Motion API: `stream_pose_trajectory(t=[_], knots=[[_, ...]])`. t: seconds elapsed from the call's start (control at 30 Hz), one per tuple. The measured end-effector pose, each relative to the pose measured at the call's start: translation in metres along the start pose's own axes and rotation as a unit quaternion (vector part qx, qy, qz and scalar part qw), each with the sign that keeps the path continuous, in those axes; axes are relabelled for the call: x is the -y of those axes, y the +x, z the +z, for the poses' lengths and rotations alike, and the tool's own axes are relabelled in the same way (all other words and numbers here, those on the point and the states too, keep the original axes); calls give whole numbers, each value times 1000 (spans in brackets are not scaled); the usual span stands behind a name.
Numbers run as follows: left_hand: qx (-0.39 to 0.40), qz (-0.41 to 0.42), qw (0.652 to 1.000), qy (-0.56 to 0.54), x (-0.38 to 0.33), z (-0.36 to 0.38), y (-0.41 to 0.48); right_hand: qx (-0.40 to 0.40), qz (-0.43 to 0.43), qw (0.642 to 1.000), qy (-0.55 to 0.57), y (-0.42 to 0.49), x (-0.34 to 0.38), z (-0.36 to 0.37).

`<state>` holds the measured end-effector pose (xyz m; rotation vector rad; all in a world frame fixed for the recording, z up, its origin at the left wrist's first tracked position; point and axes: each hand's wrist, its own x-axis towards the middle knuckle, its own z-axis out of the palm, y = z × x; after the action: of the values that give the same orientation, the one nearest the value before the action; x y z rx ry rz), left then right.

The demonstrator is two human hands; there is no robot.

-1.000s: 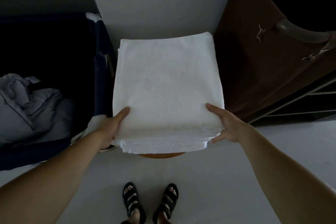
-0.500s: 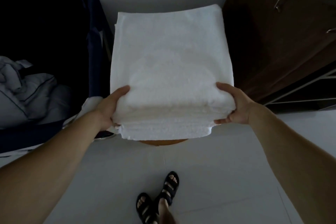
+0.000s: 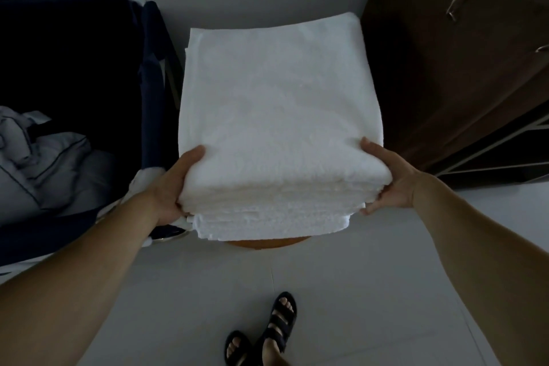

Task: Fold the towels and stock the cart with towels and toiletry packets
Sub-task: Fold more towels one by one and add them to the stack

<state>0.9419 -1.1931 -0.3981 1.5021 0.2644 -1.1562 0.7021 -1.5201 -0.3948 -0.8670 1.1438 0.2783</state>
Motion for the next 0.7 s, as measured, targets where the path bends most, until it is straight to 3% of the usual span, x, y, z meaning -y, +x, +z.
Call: stream_pose_trajectory(t=[0.1,0.23,0.3,0.5,0.57,0.7], knots=[[6,35,999,-33,2,3,1,45,-16,999,19,3,-4,1],[63,-36,997,-38,-1,-6,10,45,-58,997,32,4,-6,3],[30,-18,999,-27,-4,-3,5,45,-86,995,28,-1,-1,7],[58,46,997,-9,-29,-1,-20,85,-187,978,19,-38,27,10],[67,40,997,-9,-26,-5,-27,95,-188,978,9,-45,29,2],[7,27,999,-35,19,-4,-23,58,-115,992,18,-30,-6,-2]])
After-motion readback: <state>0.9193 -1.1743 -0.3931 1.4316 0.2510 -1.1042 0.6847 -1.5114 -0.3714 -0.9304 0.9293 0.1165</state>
